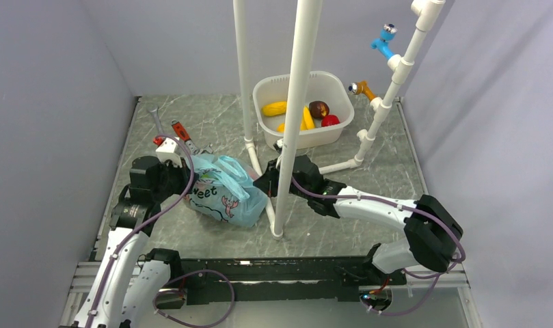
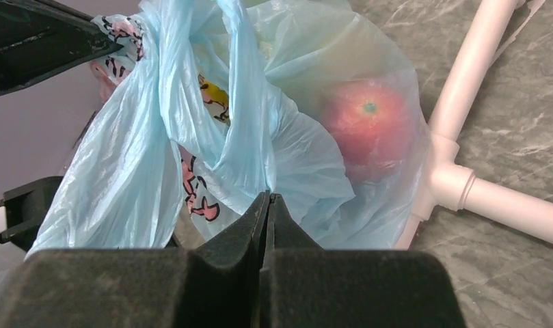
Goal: Take the fake fruits out of the plastic bag
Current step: Untie the plastic bag at the center of the board, then adjust the plastic bag at the center of the board.
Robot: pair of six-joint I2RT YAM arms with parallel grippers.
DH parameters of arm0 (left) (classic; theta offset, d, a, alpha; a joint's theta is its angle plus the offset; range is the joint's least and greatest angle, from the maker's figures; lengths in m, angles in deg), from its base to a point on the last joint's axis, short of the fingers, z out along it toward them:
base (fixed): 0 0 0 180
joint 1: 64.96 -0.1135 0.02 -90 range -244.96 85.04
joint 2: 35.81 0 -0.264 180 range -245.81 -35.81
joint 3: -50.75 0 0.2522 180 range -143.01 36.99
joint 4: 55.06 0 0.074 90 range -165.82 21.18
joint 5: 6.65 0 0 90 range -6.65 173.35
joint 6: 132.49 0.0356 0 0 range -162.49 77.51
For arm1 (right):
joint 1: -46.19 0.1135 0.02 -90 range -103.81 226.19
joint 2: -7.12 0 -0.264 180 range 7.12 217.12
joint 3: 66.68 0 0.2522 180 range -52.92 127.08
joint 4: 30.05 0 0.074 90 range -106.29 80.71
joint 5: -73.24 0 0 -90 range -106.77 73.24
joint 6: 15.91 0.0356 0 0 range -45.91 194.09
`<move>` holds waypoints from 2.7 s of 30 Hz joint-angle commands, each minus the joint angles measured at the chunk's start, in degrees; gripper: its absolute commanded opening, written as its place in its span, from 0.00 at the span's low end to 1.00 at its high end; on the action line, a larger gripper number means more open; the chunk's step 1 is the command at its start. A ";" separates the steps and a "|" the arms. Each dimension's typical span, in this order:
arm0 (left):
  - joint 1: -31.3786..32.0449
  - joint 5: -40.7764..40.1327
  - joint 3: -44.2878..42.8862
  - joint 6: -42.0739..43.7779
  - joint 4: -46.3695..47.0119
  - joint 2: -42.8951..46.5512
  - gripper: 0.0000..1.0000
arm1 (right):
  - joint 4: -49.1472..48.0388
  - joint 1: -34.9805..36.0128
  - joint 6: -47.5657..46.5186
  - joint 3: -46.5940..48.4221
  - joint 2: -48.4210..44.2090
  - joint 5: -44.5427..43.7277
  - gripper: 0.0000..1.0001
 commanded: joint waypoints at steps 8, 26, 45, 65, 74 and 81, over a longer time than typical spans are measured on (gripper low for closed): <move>-0.81 3.59 -0.26 0.39 2.75 0.18 0.00 | 0.20 -0.48 -1.90 5.88 0.49 5.29 0.19; -0.39 11.53 0.83 3.35 6.39 4.77 0.85 | -0.58 -0.74 -3.00 14.54 9.16 10.88 0.60; 11.15 25.07 -6.40 20.30 1.28 -8.84 0.99 | -3.47 -0.72 -1.30 6.30 0.49 9.48 0.00; 18.81 6.08 -22.50 11.12 -5.25 -21.61 0.62 | -6.04 -0.67 0.22 5.49 0.72 11.09 0.00; 18.96 0.75 -19.01 17.36 -3.53 -13.94 0.69 | -5.41 -0.71 -0.17 4.85 0.10 10.26 0.00; 18.93 -4.37 -6.09 16.14 10.92 1.43 0.99 | -4.94 -0.77 -0.33 4.94 -0.03 10.62 0.00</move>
